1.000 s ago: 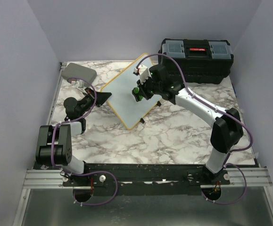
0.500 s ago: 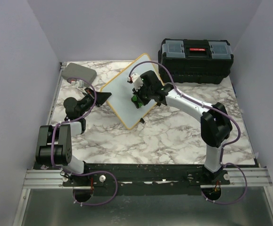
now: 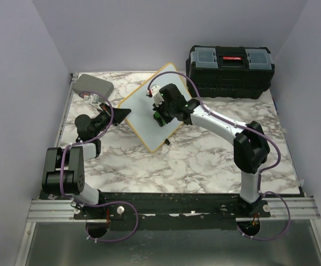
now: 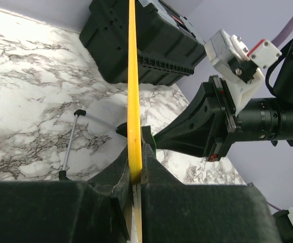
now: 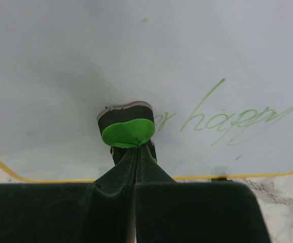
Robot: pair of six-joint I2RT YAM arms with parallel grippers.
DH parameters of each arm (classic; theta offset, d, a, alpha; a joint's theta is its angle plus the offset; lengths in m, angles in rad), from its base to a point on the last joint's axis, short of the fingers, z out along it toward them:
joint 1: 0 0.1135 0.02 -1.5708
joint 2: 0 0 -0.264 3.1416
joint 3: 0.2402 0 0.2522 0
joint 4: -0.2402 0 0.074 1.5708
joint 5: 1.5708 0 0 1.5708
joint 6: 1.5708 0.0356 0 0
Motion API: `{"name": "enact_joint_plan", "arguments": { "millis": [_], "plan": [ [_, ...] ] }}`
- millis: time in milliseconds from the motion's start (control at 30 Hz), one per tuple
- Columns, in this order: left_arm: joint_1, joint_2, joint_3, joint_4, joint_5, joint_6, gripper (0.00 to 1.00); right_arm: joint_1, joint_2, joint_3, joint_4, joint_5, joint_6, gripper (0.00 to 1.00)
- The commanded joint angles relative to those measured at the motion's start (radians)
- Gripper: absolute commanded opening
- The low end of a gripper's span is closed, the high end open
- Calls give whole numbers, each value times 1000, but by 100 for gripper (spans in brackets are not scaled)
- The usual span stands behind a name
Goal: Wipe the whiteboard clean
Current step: Erase the whiteboard at the whiteboard stand.
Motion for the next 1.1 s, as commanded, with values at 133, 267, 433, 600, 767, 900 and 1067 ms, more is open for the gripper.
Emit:
{"name": "enact_joint_plan", "arguments": {
  "millis": [133,267,433,600,767,900,1067],
  "plan": [
    [-24,-6,6,2,83,14,0,-14,57,19,23,134,2,1],
    [-25,1,7,11,82,11,0,-13,50,13,-45,-95,-55,1],
    [-26,3,6,13,82,8,0,4,39,17,-41,-247,-37,1],
    [-25,-4,2,9,81,12,0,2,8,7,77,-112,43,1],
    [-25,-6,7,7,83,11,0,0,1,-1,132,122,70,1],
    [-25,-9,8,3,84,11,0,-11,9,-23,136,204,53,1],
    [-25,-11,10,-5,84,16,0,-10,3,-65,129,251,5,1]
  ]
}}
